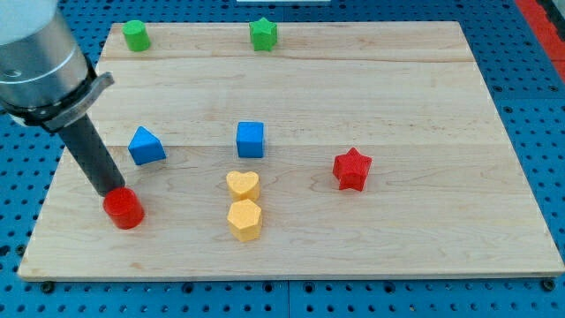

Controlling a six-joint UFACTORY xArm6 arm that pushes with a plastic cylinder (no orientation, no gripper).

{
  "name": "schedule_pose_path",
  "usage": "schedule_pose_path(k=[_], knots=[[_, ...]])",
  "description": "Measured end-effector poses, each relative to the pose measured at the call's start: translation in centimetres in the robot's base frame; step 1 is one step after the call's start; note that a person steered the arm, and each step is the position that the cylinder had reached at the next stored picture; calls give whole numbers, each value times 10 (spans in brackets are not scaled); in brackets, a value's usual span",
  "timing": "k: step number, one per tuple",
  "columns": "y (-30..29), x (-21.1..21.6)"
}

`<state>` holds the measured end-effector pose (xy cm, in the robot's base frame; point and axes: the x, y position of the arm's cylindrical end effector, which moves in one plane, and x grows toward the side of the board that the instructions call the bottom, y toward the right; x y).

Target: Push the green circle to the bottom of the blue triangle

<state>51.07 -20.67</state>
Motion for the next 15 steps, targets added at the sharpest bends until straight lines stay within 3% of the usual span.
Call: schedule_pose_path(k=[1, 2, 3, 4, 5, 7, 8, 9, 11, 13, 14, 15], knots=[[-50, -51], [-80, -135], [-51, -210], [36, -269], [48, -318], [33, -319], [-35, -319], [-53, -312], [-8, -226], [6, -260], [9, -205], [17, -192]])
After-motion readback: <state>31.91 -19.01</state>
